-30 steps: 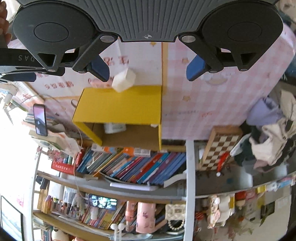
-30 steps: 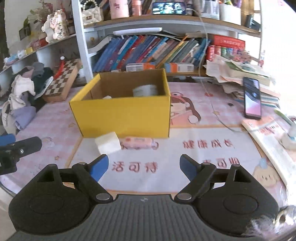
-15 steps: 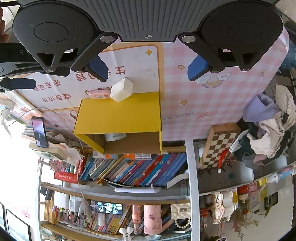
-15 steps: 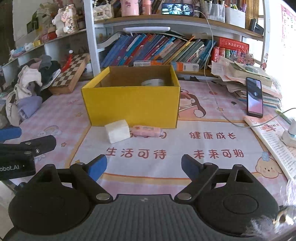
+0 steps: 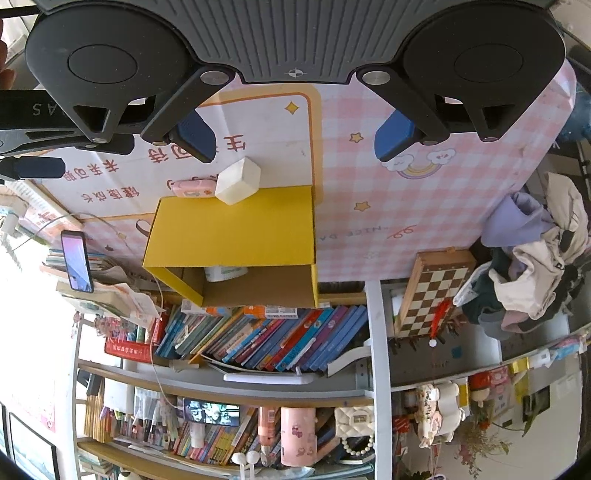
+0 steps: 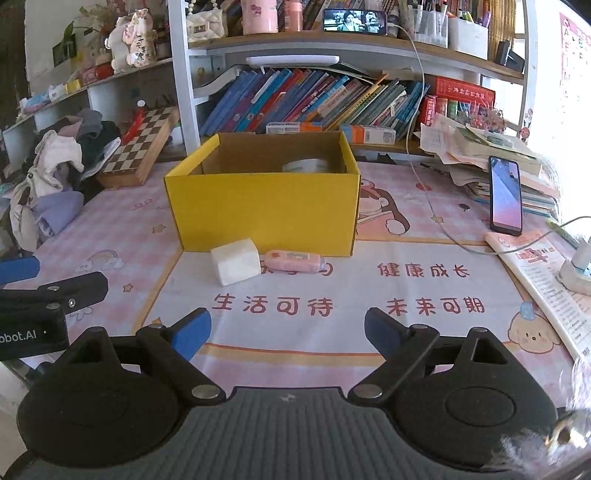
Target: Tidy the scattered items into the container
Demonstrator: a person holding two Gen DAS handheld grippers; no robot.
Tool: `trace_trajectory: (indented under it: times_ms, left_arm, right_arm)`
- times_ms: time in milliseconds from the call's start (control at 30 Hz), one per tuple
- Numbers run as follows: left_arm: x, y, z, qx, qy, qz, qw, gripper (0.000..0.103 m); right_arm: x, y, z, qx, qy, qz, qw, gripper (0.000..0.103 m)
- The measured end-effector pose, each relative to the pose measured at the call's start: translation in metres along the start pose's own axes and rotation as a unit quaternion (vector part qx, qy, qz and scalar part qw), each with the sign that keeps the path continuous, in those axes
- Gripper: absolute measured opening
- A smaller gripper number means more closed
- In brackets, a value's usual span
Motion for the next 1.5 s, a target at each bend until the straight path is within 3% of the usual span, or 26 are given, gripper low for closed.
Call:
trace_trajectory:
  times_ms: [700,1500]
  left_arm:
    - [-0.003,-0.0044,0.0032,0.015,-0.01,-0.005,0.9998,0.097]
    - [0.0056,-0.0029,-0.0007,0.012,0.007,-0.005,0.9999,0.097]
  right_arm:
    - [-0.0035,-0.0054,-0.0009,0.01,-0.004,-0.01,1.0,0.093]
    - [0.0024,-0.0028,-0.0015,0.002,0.005,-0.008,1.0,0.093]
Point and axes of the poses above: each gripper's, at about its wrist camera, not at the fingertips, and x roughly the way its jaws point, y to its left, z to its top, the point moved 9 cm from there along x, roughly the way its jaws point, and after that the axes turned 4 degrees about z, right-handed, at the moved point
